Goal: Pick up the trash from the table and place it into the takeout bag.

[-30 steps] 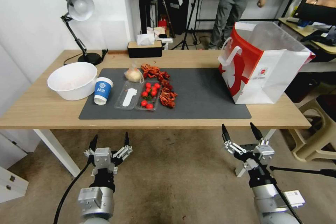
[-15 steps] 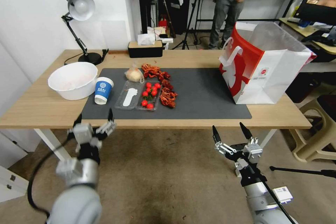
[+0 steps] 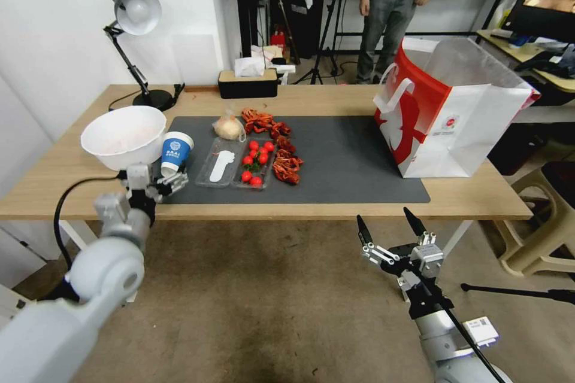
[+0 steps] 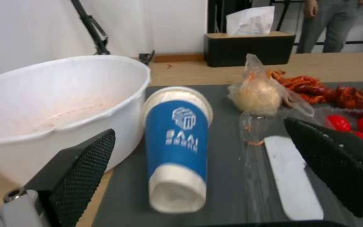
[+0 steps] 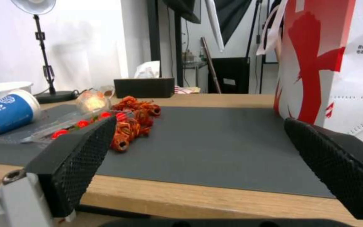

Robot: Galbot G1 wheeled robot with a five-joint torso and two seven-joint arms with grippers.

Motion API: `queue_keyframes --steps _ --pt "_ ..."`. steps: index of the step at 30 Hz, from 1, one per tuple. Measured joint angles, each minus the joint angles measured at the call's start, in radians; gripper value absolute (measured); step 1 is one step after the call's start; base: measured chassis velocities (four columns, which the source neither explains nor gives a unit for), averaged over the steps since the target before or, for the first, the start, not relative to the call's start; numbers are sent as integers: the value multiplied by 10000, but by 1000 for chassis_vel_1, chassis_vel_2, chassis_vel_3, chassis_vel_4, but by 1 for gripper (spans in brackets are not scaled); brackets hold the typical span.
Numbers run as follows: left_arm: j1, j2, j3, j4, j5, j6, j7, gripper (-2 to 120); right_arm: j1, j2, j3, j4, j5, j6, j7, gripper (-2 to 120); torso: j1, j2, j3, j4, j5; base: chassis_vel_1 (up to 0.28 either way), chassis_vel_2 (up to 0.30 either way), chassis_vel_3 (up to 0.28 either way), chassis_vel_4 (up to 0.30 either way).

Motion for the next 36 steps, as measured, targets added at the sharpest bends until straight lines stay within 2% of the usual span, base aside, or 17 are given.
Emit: queue_keyframes --steps 3,7,12,17,21,33,36 --pt "-861 119 225 414 -602 744 155 100 -1 -12 72 -4 -6 -33 33 100 0 0 0 -3 2 0 0 0 0" --pt "-1352 140 440 780 -737 1289 320 100 4 -75 163 -41 -7 -48 57 100 0 0 0 -1 2 0 0 0 0" --pt "-1669 -28 737 1088 -815 1734 215 100 34 -190 296 -63 46 -106 116 100 -3 0 -2 -1 2 0 0 0 0" --pt "-1818 -107 872 1246 -828 1823 126 100 85 -230 318 -74 79 -137 143 100 -3 0 -1 0 2 0 0 0 0" --pt "-2405 -272 1275 1821 -1217 2200 -412 100 174 -261 336 -167 105 -172 181 100 -3 0 -2 -2 2 0 0 0 0" --pt "-3083 -452 1562 2336 -2197 3318 -1256 100 196 -284 362 -224 104 -170 232 100 -3 0 -1 0 2 0 0 0 0" --pt "-3139 -494 1548 2437 -2679 3491 -1288 93 205 -294 365 -224 104 -170 242 100 -2 0 -1 -1 2 0 0 0 0"
